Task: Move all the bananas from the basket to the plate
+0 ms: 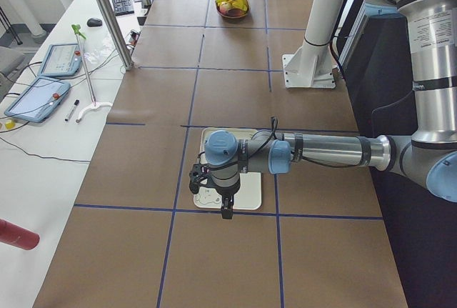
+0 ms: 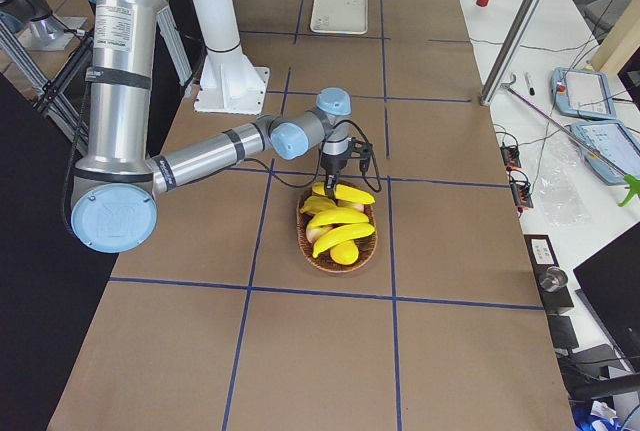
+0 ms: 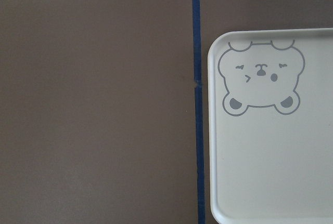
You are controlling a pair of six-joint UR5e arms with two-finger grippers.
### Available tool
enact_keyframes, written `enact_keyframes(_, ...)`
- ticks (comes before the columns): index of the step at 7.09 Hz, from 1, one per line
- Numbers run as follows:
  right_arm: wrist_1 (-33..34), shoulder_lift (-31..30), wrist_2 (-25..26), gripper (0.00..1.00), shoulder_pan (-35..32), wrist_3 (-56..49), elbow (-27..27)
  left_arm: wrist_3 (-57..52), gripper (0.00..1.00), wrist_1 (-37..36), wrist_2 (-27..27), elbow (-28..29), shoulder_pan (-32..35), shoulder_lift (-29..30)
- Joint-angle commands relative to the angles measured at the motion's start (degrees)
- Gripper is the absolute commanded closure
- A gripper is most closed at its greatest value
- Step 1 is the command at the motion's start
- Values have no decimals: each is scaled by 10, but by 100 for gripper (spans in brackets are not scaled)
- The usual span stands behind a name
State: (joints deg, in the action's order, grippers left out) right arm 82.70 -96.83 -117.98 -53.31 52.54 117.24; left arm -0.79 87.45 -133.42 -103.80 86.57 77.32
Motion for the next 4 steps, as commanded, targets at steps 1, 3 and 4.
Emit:
enact_keyframes(1, 5, -5, -5, 81, -6, 2, 54, 0, 0, 0, 0, 0, -1, 0)
enact_keyframes(3, 0, 27, -3, 79, -3, 22, 59, 0, 0, 1, 0, -1, -1, 1)
enact_keyframes(4, 0, 62, -5, 76, -1, 22, 57, 0, 0, 1, 0, -2, -1, 7)
